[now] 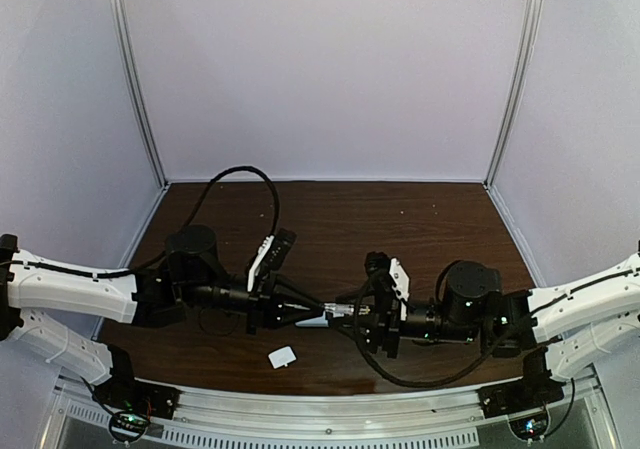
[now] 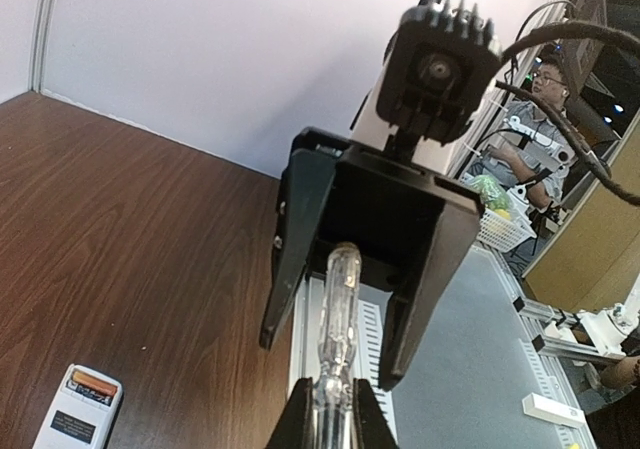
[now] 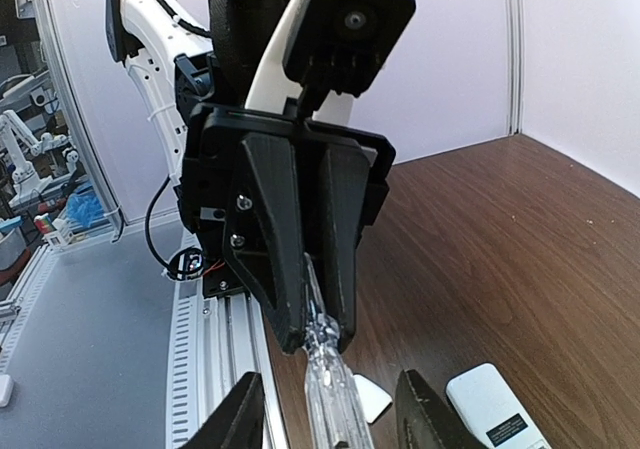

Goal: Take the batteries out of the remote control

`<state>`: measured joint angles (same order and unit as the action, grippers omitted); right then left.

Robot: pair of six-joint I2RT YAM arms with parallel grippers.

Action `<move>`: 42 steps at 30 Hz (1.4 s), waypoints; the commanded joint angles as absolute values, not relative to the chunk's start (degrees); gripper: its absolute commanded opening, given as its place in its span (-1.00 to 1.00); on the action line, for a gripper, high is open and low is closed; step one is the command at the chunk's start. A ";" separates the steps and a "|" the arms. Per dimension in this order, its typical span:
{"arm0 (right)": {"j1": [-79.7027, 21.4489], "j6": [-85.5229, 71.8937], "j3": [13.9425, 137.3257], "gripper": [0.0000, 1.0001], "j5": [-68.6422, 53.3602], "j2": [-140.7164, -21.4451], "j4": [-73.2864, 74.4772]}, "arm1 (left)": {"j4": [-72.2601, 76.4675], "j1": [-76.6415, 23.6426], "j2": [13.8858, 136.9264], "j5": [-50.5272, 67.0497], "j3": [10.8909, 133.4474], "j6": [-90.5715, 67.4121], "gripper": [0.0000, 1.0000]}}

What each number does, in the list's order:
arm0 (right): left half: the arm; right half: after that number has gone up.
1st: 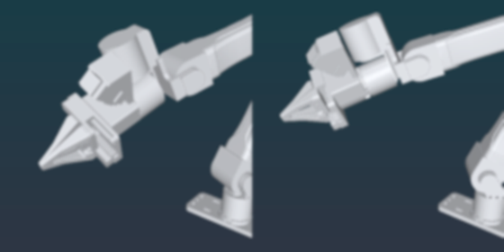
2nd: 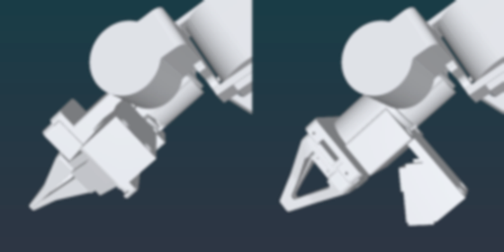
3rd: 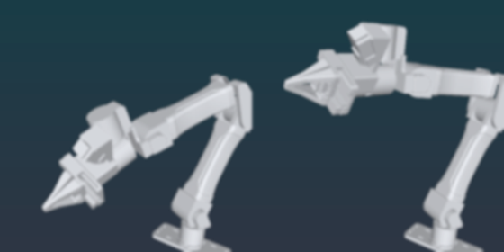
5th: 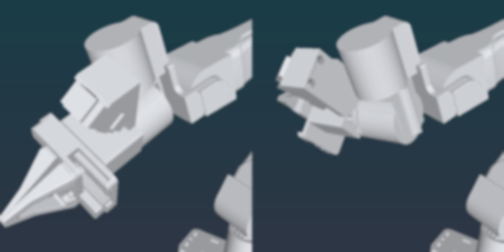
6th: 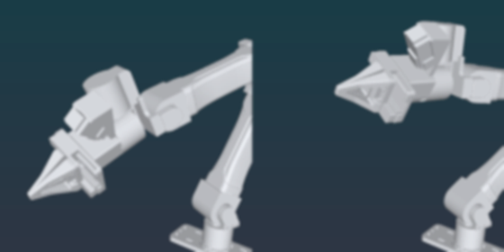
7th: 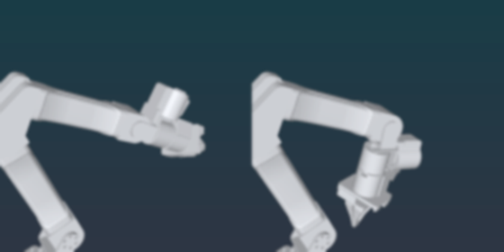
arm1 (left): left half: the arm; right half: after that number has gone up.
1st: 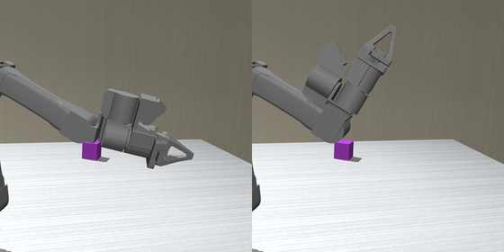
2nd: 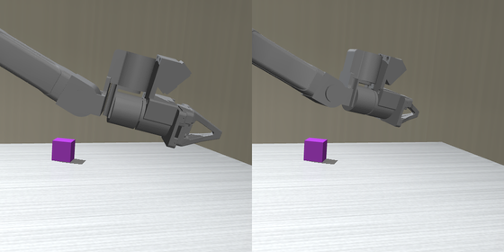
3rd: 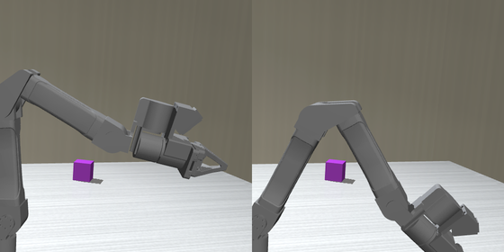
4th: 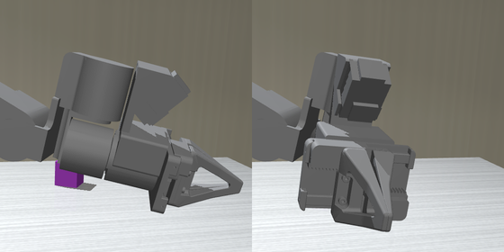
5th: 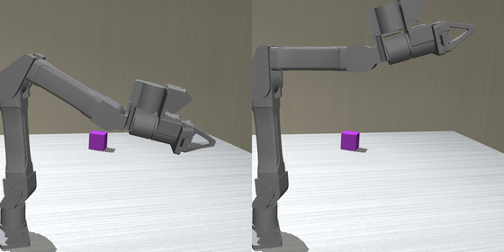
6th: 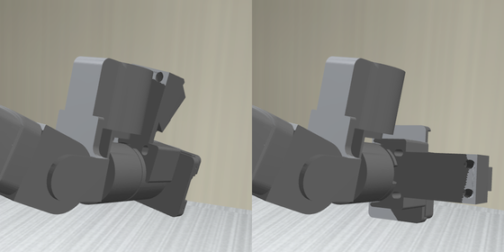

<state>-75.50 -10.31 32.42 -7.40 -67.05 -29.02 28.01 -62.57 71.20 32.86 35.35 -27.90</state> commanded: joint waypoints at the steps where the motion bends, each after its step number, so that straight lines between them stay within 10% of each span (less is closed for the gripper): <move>1: -75.75 -9.76 33.53 -0.15 -7.82 -68.80 -29.78 | 31.49 -62.28 71.07 34.12 35.36 -28.56 -1.00; 42: -75.76 -9.46 33.18 -0.16 -7.81 -69.32 -33.14 | 31.68 -62.31 72.37 34.90 35.59 -28.65 -1.00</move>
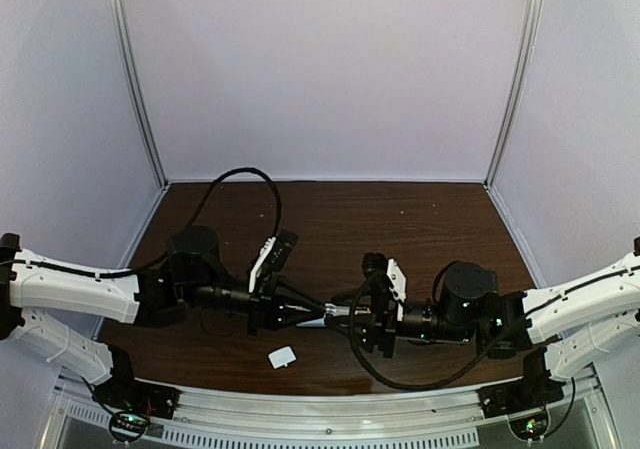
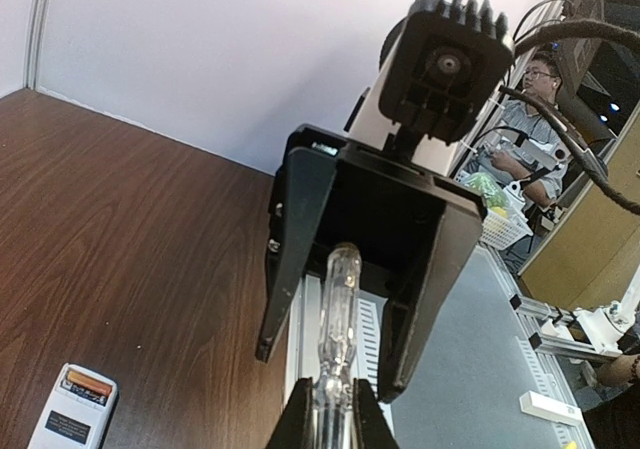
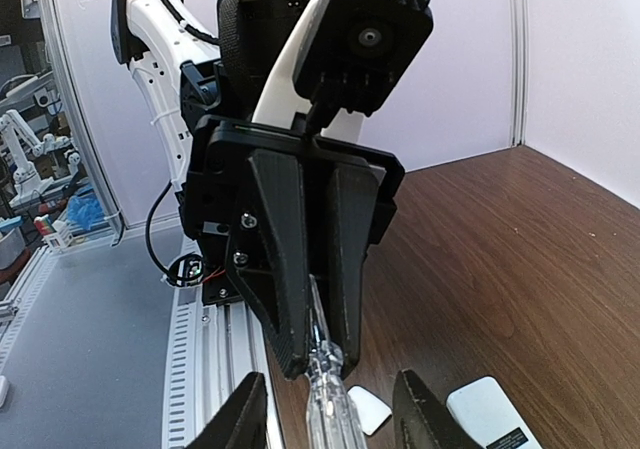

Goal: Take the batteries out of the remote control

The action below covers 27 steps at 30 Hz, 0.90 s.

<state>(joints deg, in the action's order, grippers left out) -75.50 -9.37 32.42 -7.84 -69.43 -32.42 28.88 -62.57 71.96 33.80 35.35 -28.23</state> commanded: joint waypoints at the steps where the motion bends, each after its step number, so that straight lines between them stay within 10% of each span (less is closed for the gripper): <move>1: -75.75 -9.43 33.28 -0.19 -7.95 -69.41 -33.17 | 31.71 -62.31 72.40 34.89 35.60 -28.63 -1.00; 22: -75.73 -10.74 34.71 -1.00 -6.82 -71.11 -31.01 | 30.05 -62.30 72.26 34.48 35.66 -28.05 -1.00; 27: -75.76 -11.29 35.25 -1.00 -2.82 -70.99 -28.53 | 26.88 -62.31 71.77 32.56 36.24 -26.60 -0.49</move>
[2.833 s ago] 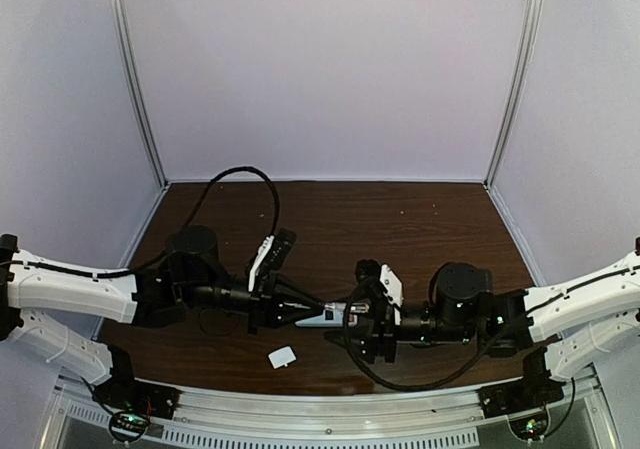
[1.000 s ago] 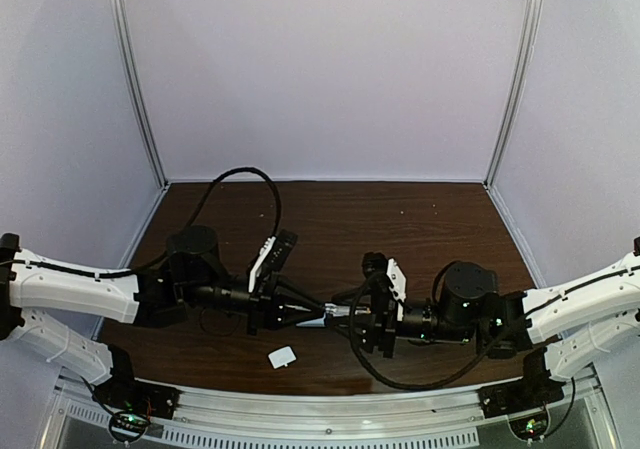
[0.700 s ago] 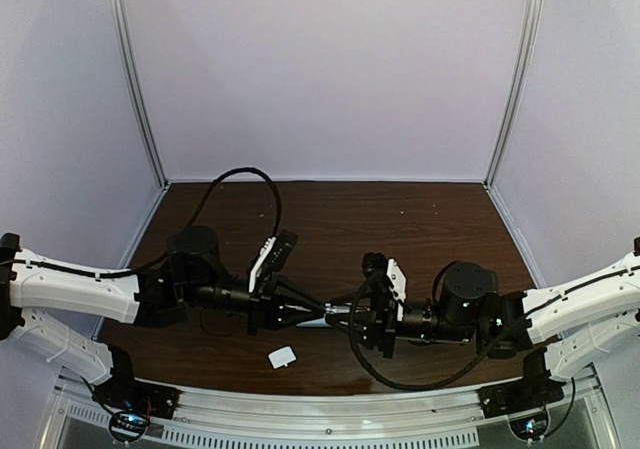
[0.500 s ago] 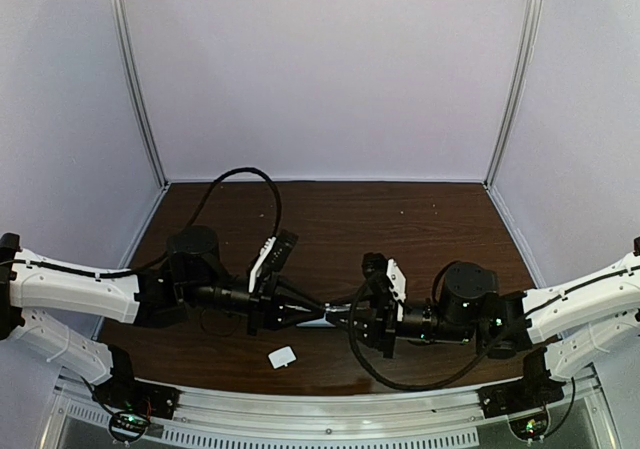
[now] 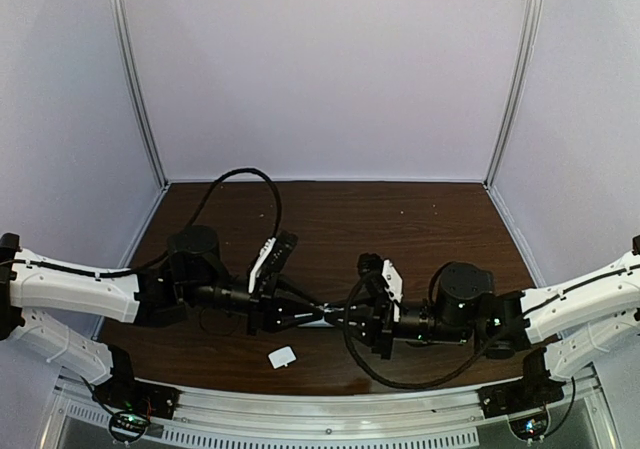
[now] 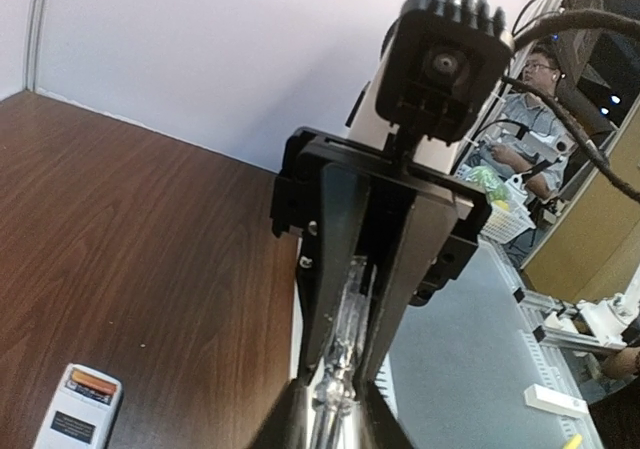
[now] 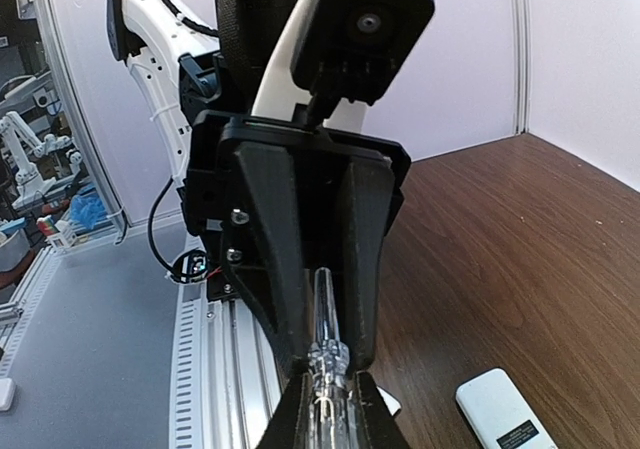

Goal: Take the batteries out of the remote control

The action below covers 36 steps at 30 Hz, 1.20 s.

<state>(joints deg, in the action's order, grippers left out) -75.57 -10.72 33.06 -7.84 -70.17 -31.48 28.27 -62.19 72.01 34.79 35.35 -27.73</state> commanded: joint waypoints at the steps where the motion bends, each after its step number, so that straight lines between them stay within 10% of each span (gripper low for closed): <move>1: -75.69 -11.46 35.49 -1.00 -1.64 -70.94 -27.89 | 26.29 -62.31 71.61 32.13 36.36 -26.23 -0.33; 14: -75.72 -15.47 37.53 -1.00 14.33 -69.06 -18.85 | 15.59 -62.31 69.25 16.32 37.00 -23.73 0.94; 27: -75.42 -18.25 36.94 -1.00 25.49 -66.67 -14.45 | 1.79 -62.21 76.37 -15.88 43.22 -31.89 0.95; 36: -75.14 -19.74 38.06 -1.00 28.17 -64.27 -8.42 | -2.20 -63.43 82.70 -12.34 46.14 -18.23 0.95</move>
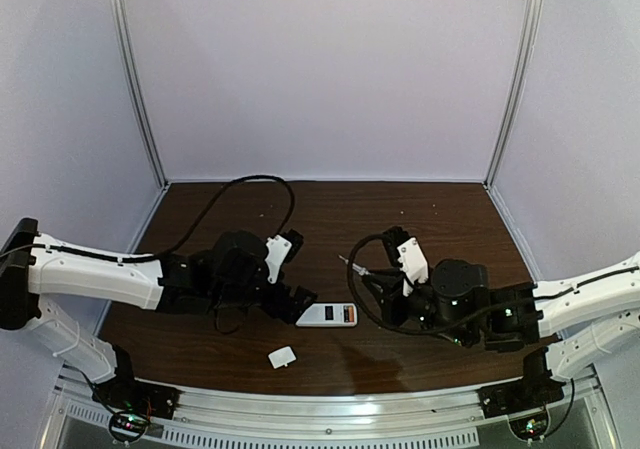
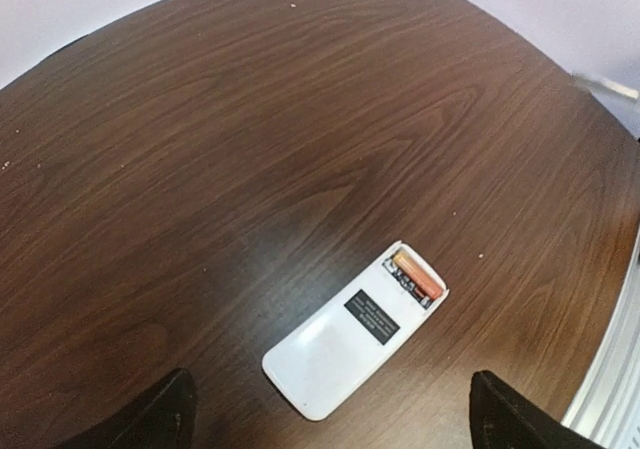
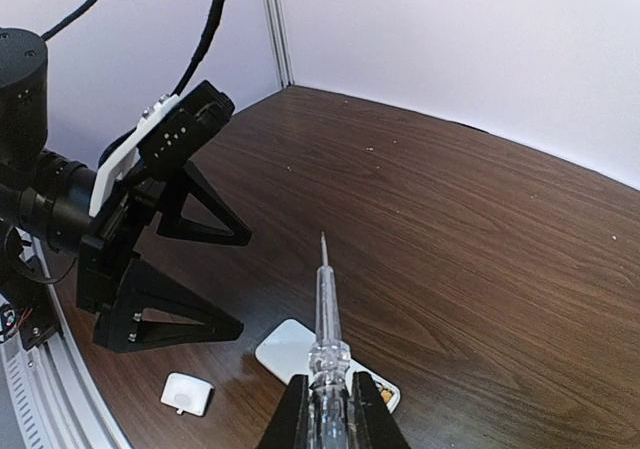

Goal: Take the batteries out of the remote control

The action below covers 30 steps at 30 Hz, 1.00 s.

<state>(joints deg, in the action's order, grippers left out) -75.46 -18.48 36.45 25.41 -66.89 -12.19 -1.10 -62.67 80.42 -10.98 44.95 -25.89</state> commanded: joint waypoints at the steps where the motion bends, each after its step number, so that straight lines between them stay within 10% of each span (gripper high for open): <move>1: -75.10 -19.77 38.06 -1.00 28.32 -63.87 -7.85 | -1.41 -63.44 83.51 -11.45 45.80 -16.38 0.95; 30: -74.88 -21.36 39.12 -1.00 26.69 -59.60 -1.31 | 11.29 -52.56 100.04 22.24 47.25 19.07 0.95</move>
<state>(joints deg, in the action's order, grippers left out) -75.13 -21.04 37.39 27.03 -59.42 -2.57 6.92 -53.19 98.39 19.55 45.89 16.08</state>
